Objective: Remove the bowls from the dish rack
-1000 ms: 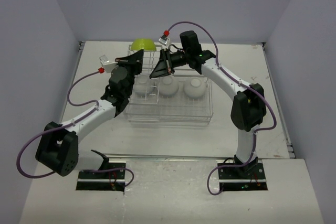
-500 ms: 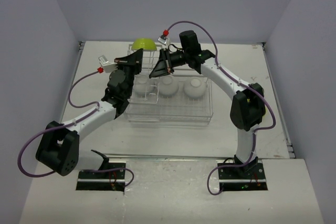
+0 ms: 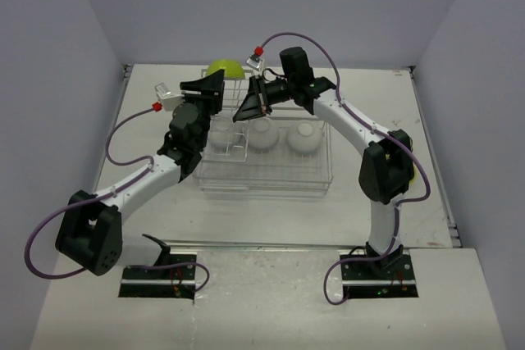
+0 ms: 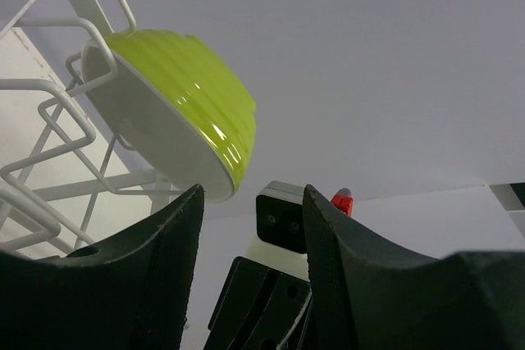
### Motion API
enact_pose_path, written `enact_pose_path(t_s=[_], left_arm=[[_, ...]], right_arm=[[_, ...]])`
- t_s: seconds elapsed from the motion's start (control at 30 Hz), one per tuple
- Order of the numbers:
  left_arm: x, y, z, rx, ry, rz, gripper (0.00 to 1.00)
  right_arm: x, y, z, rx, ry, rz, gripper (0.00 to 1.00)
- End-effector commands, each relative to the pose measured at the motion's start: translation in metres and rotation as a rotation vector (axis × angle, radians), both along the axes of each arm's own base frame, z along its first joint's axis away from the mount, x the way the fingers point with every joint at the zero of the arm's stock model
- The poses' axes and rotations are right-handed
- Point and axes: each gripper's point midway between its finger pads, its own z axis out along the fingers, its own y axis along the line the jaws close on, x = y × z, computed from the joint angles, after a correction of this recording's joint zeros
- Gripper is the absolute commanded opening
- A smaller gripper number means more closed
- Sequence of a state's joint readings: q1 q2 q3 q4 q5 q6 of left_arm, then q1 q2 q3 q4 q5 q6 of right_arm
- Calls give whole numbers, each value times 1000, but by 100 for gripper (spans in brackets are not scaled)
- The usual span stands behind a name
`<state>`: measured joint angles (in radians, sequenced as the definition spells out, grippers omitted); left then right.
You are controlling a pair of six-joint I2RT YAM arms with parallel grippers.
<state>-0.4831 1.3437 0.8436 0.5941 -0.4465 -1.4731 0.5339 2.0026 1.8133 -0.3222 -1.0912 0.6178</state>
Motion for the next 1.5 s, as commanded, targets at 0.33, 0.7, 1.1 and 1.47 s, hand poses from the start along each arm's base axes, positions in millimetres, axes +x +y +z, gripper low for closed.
enact_pose_path(t_s=[0.33, 0.7, 1.1, 1.47], left_arm=[[23, -4, 10, -5, 0, 32, 49], [34, -4, 8, -14, 9, 55, 44], [34, 7, 10, -14, 4, 114, 27], [35, 8, 7, -33, -1, 116, 0]], right_arm=[[17, -6, -51, -132, 48, -99, 0], [10, -8, -52, -126, 49, -88, 0], [11, -8, -53, -129, 44, -90, 0], [14, -7, -51, -133, 34, -88, 0]])
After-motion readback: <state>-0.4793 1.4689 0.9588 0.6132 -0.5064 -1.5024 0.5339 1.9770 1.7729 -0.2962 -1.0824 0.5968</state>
